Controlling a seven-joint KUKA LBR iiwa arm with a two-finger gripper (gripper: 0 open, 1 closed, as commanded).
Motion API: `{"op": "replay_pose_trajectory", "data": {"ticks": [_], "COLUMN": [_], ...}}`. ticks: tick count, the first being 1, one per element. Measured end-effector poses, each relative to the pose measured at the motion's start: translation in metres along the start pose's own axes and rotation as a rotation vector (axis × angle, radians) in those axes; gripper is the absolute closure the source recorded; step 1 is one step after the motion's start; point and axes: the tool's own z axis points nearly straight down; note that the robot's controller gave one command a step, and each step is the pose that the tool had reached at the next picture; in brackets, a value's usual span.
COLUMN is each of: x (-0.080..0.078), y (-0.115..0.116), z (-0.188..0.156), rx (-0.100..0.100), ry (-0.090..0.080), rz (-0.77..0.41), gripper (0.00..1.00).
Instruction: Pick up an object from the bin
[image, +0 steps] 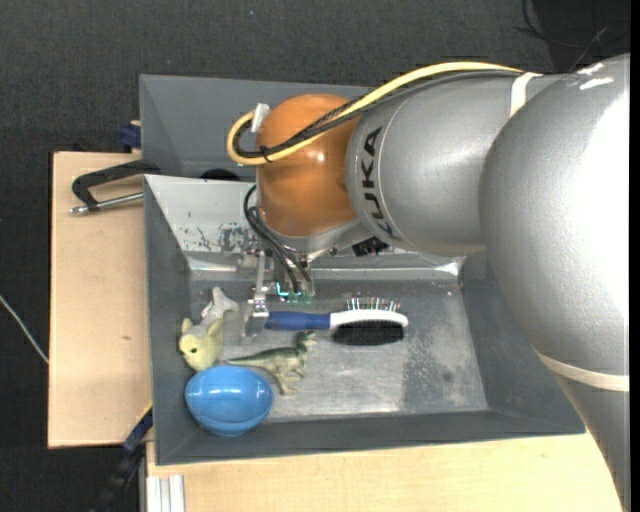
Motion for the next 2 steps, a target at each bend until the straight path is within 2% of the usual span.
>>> {"op": "replay_pose_trajectory", "data": {"ticks": [1, 2], "x": [-0.01, 0.012], "y": [-0.083, -0.151], "z": [0.066, 0.044], "rx": [-0.001, 0.003], "ry": [-0.016, -0.008], "rz": [-0.142, -0.227], "gripper": [0.0, 0.0]}}
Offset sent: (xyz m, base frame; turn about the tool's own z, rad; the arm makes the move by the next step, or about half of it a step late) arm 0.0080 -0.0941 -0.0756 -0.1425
